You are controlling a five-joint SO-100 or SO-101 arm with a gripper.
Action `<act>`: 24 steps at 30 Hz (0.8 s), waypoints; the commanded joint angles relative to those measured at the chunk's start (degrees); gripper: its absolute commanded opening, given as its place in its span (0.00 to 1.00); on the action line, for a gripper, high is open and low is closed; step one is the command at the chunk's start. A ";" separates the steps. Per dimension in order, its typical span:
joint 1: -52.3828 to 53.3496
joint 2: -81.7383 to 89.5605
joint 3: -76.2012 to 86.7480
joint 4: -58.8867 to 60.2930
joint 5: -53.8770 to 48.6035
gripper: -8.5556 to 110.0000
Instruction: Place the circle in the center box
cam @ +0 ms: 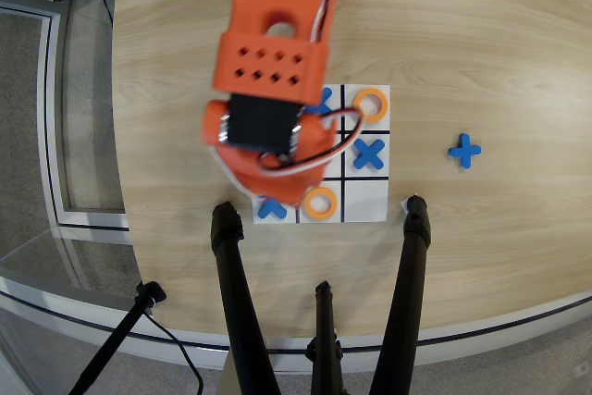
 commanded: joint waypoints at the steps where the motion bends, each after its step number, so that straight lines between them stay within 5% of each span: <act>1: -5.10 5.71 5.80 -3.08 1.23 0.07; 11: -14.77 1.41 15.47 -12.66 3.43 0.07; 24: -13.36 -10.99 14.24 -19.42 4.31 0.07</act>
